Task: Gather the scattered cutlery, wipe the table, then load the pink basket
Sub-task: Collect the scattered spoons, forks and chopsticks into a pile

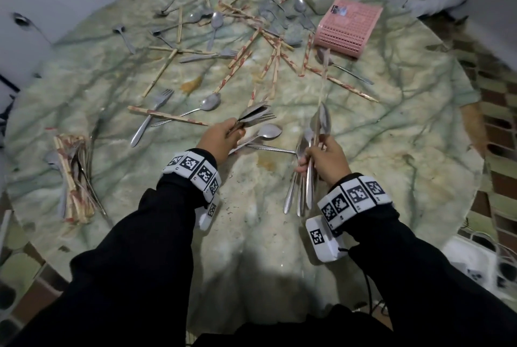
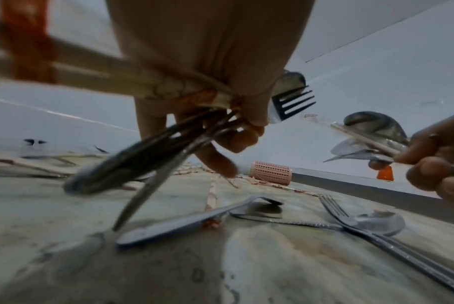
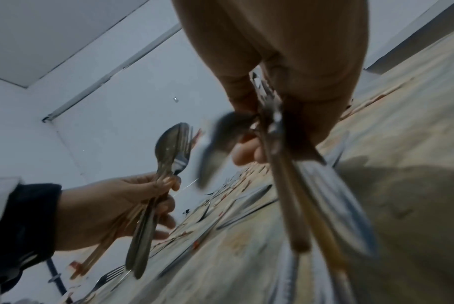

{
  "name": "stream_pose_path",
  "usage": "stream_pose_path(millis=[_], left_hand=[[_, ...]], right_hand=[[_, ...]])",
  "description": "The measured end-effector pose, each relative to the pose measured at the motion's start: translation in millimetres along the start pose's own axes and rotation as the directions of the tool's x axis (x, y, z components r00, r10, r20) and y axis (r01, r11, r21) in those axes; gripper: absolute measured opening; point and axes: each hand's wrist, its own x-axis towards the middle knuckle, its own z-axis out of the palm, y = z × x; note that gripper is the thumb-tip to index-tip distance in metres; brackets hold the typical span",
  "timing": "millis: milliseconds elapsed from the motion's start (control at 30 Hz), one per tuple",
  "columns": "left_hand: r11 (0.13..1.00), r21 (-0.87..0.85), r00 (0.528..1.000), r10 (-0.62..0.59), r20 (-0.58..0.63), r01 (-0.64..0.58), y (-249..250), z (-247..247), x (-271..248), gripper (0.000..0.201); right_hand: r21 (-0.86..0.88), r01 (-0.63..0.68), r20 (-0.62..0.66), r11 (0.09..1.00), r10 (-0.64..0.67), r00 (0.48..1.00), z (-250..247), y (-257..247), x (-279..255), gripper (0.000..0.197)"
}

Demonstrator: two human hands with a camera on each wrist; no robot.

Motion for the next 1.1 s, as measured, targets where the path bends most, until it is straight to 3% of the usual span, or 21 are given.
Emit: stream_pose_path(millis=[133,233,333,467,567,667,733,867,967,1100], left_hand=[[0.999,0.013,0.999,-0.048,-0.023,0.048,0,15,5,0.015],[0.983,0.097,0.986,-0.152,-0.068,0.158,-6,26,8,0.017],[0.942,0.177,0.957,-0.267,-0.117,0.284,-8,34,8,0.017],[0.915,0.243,0.946,-0.304,-0.114,0.323,-4,36,14,0.017],[0.897,0.262,0.934,-0.35,-0.074,0.357,0,36,19,0.015],[0.884,0.284,0.927,-0.372,-0.055,0.372,4,35,22,0.016],[0.877,0.274,0.918,-0.391,-0.064,0.393,4,36,22,0.021],[0.889,0.189,0.909,-0.402,-0.11,0.416,9,34,22,0.021],[0.898,0.153,0.911,-0.4,-0.104,0.412,15,26,24,0.02],[0.93,-0.112,0.911,-0.367,-0.186,0.351,14,16,22,0.026]], right_hand=[[-0.12,-0.055,-0.185,0.991,0.032,0.982,-25,8,14,0.022],[-0.173,-0.133,-0.282,0.976,0.081,0.956,-35,19,22,0.019],[-0.211,-0.186,-0.273,0.96,0.125,0.954,-37,22,24,0.013],[-0.313,-0.215,-0.227,0.925,0.147,0.963,-35,18,35,0.03],[-0.381,-0.216,-0.19,0.899,0.153,0.97,-32,14,45,0.027],[-0.353,-0.186,-0.183,0.917,0.127,0.975,-29,8,55,0.024],[-0.295,-0.154,-0.177,0.943,0.104,0.979,-26,1,63,0.011],[-0.183,-0.057,-0.162,0.981,0.027,0.986,-21,-19,77,0.026],[-0.132,0.055,-0.115,0.99,-0.07,0.991,-17,-41,84,0.012],[-0.04,0.16,-0.047,0.986,-0.162,0.986,-11,-67,90,0.021]])
